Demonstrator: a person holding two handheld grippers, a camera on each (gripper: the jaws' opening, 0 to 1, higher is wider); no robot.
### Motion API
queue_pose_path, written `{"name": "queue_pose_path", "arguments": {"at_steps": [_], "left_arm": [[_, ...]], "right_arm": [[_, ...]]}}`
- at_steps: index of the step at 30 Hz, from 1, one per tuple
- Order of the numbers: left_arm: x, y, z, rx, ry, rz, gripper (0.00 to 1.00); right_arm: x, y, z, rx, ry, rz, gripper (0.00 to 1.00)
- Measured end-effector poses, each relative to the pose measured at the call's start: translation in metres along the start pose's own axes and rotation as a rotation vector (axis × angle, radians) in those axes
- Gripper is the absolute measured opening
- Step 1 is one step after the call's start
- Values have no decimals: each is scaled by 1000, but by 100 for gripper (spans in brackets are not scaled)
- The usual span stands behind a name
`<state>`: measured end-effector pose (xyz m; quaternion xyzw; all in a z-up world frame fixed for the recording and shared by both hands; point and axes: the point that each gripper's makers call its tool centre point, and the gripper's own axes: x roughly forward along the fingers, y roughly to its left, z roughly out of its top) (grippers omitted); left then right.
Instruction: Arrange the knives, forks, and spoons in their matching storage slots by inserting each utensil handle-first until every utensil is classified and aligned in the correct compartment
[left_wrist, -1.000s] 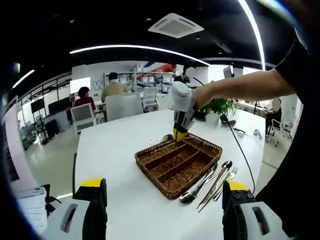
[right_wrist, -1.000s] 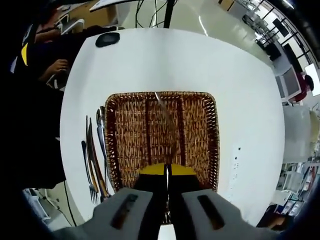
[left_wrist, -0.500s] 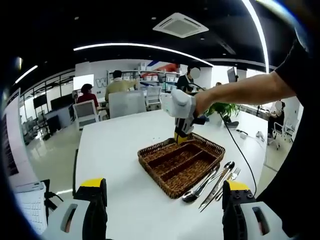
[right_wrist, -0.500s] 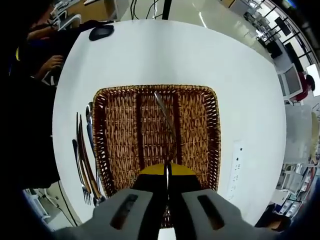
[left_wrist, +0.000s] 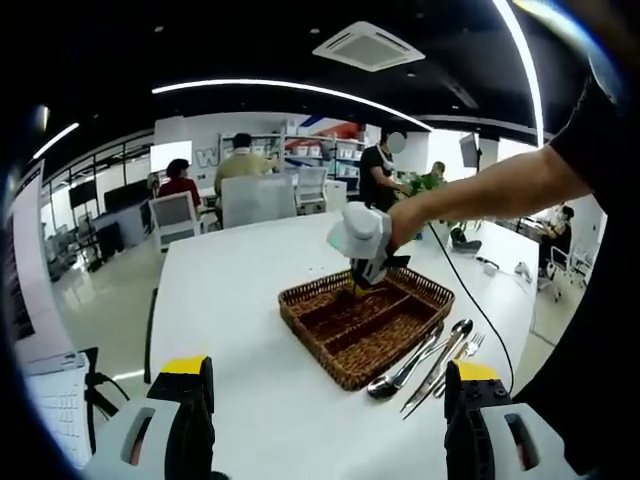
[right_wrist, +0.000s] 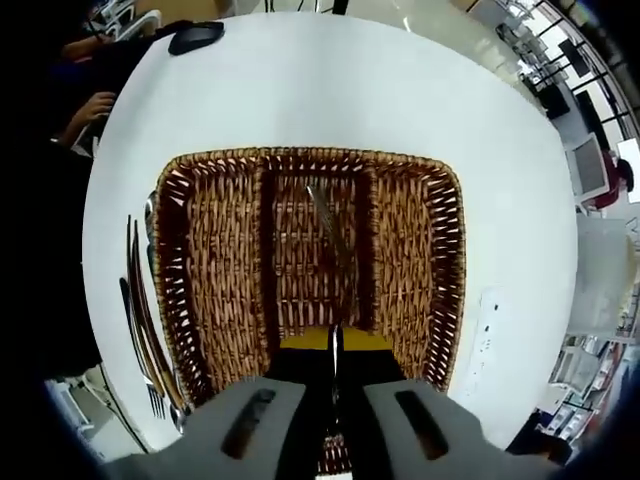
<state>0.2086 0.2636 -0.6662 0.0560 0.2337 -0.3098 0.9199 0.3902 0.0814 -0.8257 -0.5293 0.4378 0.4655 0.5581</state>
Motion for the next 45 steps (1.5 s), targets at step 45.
{"name": "queue_pose_path", "arguments": {"at_steps": [45], "left_arm": [[-18, -5, -5, 5, 13, 43, 100]], "right_arm": [[38, 3, 14, -121, -229, -211, 7]]}}
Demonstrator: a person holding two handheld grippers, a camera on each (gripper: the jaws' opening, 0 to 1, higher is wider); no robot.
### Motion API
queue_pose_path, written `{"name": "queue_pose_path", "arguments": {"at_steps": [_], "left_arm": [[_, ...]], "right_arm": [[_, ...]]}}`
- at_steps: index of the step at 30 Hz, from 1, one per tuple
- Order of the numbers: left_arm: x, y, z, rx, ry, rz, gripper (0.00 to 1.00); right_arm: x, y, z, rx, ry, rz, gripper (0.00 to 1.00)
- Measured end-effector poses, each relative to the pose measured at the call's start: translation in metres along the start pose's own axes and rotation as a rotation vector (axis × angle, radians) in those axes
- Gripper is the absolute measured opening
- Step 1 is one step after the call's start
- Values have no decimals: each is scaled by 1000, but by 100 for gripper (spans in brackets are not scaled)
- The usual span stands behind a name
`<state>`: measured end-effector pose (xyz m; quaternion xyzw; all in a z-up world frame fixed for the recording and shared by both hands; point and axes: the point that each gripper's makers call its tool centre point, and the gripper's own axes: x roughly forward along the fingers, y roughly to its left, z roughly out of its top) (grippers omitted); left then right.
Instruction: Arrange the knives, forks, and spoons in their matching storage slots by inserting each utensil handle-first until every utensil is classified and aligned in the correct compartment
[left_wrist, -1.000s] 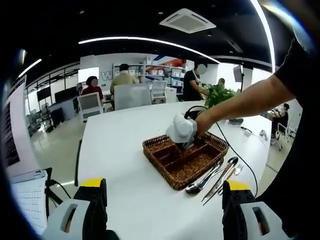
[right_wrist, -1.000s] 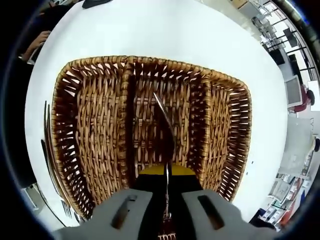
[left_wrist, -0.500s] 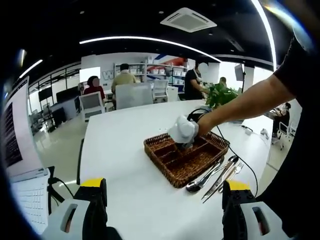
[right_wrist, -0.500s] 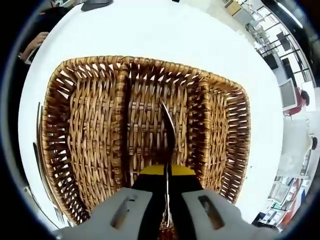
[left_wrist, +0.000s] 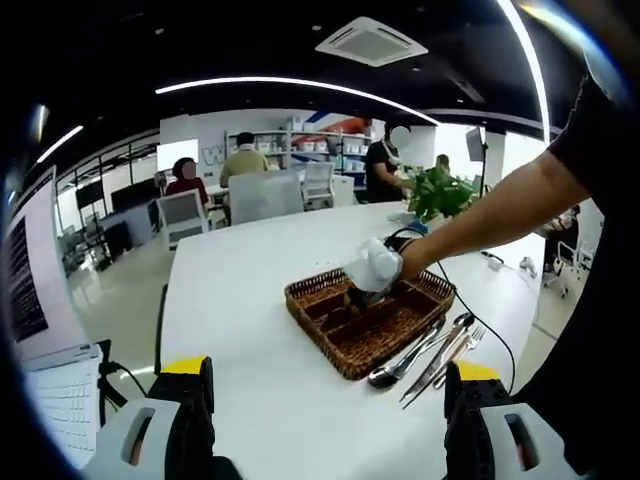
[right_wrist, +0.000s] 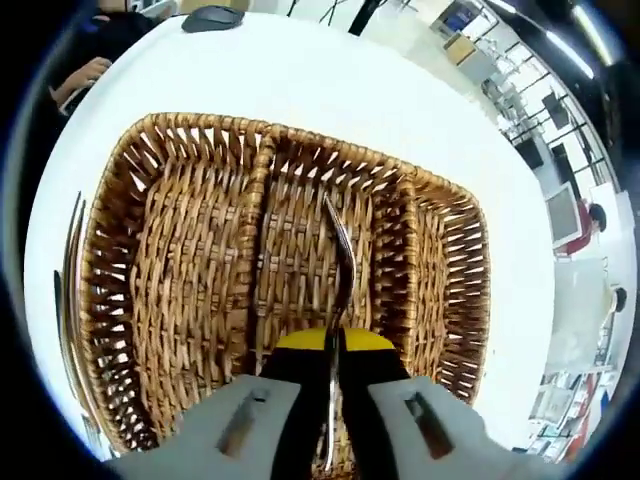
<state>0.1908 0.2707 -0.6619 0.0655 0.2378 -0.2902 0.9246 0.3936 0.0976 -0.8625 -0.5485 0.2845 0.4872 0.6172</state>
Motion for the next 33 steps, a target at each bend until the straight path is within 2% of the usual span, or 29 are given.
{"name": "queue_pose_path", "arguments": {"at_steps": [2, 3, 7, 17, 21, 25, 29, 33], "left_arm": [[-1, 0, 0, 0, -1, 1, 100], [-1, -1, 0, 1, 1, 1, 100], [-3, -4, -1, 6, 3, 0, 100], [-8, -8, -2, 8, -2, 3, 100], [-9, -9, -4, 8, -2, 0, 100], [-10, -9, -5, 8, -3, 1, 100], [-9, -9, -4, 10, -8, -1, 100], [-7, -9, 0, 14, -14, -5, 100]], "right_arm": [[0, -9, -2, 35, 0, -41, 12], [2, -5, 0, 55, -10, -9, 13], [3, -5, -1, 68, -6, -28, 14], [0, 8, -4, 185, -45, 30, 3], [-2, 2, -4, 216, -66, 5, 14], [-5, 3, -6, 312, -88, 36, 14], [-12, -3, -7, 324, -112, 33, 20], [-31, -12, 2, 395, -183, 32, 26]]}}
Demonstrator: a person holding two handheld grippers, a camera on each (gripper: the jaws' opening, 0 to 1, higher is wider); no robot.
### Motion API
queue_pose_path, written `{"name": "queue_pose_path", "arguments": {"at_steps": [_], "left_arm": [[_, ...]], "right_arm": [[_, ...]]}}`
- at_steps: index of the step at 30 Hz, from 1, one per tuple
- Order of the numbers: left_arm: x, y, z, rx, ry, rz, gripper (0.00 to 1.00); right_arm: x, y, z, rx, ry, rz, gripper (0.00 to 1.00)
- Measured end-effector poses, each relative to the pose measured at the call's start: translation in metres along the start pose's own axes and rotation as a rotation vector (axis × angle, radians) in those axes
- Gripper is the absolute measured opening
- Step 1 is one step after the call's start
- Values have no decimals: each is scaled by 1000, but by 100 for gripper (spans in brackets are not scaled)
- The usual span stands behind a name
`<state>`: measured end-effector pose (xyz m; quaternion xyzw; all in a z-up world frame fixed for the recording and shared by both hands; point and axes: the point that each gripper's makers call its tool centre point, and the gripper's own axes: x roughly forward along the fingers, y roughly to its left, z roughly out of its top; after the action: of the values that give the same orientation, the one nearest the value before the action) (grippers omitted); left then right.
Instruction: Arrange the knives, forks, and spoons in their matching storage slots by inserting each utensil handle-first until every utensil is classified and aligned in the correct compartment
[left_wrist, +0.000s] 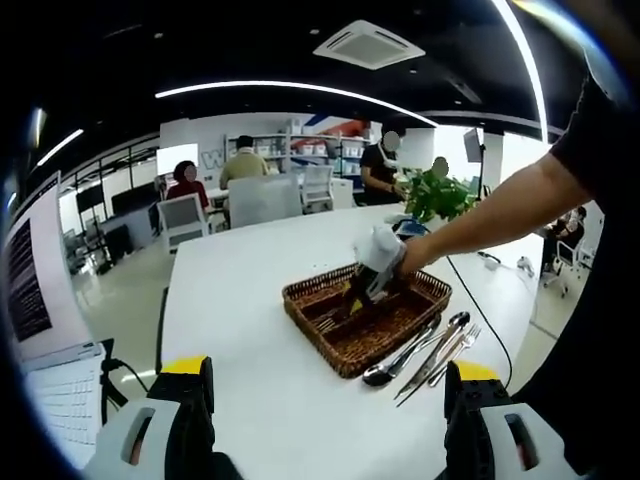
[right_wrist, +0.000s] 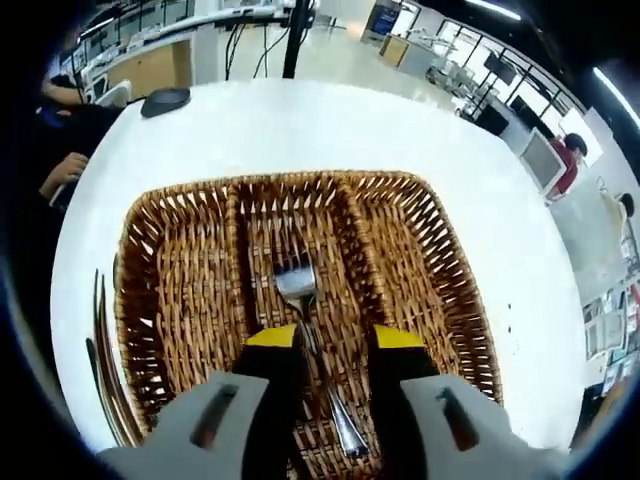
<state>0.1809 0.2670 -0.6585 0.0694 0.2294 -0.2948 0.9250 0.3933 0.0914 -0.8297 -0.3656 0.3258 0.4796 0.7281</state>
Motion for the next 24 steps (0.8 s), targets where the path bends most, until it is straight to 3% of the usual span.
{"name": "queue_pose_path", "arguments": {"at_steps": [4, 8, 10, 15, 24], "left_arm": [[6, 1, 6, 7, -9, -7, 100], [14, -1, 19, 26, -27, -23, 100], [18, -2, 25, 38, -36, -31, 100], [26, -2, 34, 59, -48, -47, 100], [38, -7, 44, 58, -76, -65, 100]], "right_arm": [[-25, -9, 16, 15, -85, -17, 45], [-55, -23, 30, 78, -183, -59, 66], [-71, -31, 33, 118, -224, -83, 71], [-105, -44, 21, 185, -239, -145, 81], [-150, -39, -3, 265, -292, -241, 98]]}}
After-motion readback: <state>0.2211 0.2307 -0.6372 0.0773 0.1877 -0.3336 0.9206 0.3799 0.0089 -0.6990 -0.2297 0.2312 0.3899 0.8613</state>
